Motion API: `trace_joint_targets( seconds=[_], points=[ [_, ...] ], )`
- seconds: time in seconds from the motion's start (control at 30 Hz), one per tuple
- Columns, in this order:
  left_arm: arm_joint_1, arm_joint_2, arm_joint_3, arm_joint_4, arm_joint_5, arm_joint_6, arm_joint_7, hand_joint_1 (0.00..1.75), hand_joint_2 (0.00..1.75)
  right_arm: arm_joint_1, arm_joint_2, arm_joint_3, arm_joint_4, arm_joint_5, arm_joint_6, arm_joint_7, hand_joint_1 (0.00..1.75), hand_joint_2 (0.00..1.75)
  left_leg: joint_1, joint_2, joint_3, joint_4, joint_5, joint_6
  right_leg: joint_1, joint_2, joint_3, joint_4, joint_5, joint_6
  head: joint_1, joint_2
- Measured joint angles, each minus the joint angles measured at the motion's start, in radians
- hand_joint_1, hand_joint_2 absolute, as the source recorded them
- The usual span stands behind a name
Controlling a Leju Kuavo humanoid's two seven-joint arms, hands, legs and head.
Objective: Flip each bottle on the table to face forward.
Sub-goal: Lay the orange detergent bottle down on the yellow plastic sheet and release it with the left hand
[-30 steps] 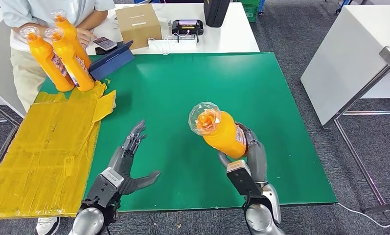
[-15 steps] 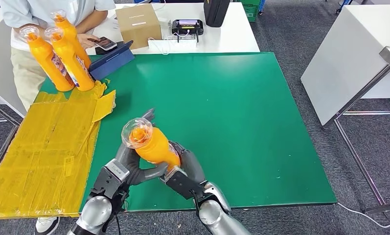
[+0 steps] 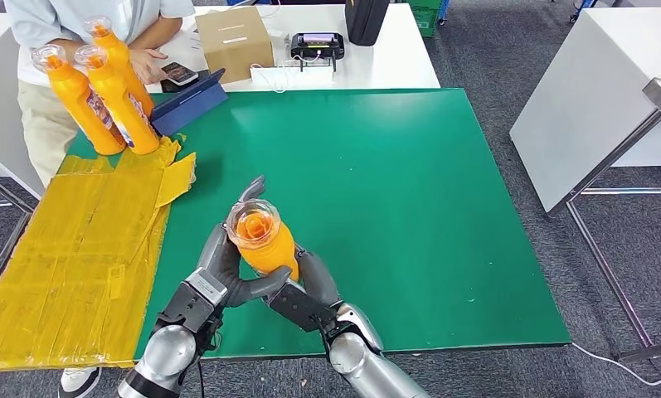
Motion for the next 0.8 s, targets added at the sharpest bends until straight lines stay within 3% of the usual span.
trace_joint_targets(
  seconds=[0.8],
  points=[
    [-0.024, 0.0, -0.009, 0.039, -0.003, 0.018, -0.003, 1.75, 1.75, -0.009, -0.002, 0.021, 0.019, -0.005, -0.019, 0.012, 1.75, 1.75, 0.0, 0.0, 0.0, 0.0, 0.0, 0.0, 0.0, 0.0, 0.0, 0.0, 0.0, 0.0, 0.0, 0.0]
  ],
)
